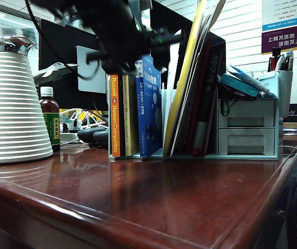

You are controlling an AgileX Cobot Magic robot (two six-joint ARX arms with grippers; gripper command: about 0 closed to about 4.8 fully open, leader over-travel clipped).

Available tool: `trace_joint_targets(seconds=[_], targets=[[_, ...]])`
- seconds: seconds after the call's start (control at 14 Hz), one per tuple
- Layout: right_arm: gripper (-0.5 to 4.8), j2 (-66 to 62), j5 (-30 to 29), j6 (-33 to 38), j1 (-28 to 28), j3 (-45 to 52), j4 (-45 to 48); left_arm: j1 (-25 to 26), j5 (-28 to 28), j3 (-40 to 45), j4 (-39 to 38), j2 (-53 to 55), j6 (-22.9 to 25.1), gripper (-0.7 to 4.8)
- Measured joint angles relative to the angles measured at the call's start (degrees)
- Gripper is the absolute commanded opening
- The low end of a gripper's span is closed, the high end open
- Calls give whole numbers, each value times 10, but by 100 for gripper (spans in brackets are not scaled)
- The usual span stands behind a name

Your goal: Pick up the blue book and put it on the bookshelf.

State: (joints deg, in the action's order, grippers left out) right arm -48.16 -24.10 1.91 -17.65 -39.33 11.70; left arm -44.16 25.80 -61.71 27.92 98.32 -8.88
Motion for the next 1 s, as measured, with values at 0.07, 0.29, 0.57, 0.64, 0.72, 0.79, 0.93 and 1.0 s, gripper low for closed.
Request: trace_joint_targets(seconds=[0.07,0.29,0.57,0.64,0.72,0.79,0.93,1.0], targets=[[-5,0,0,1,0,0,0,0,14,0,19,13,0,238],[-5,0,0,8,0,0,0,17,42,0,56,38,0,173],[-5,0,0,9,0,0,0,36,17,-1,73,44,-1,189],[-5,0,0,8,0,0,-1,32,14,0,69,42,1,189],[-5,0,0,8,0,0,-1,-2,14,0,21,-7,23,189],[-5,0,0,9,0,0,0,-9,17,-1,7,-27,26,188],[-5,1,0,9,0,0,0,-3,36,-3,-34,-47,27,187],[-5,4,-2,9,0,0,0,5,73,-2,-80,-45,16,187]])
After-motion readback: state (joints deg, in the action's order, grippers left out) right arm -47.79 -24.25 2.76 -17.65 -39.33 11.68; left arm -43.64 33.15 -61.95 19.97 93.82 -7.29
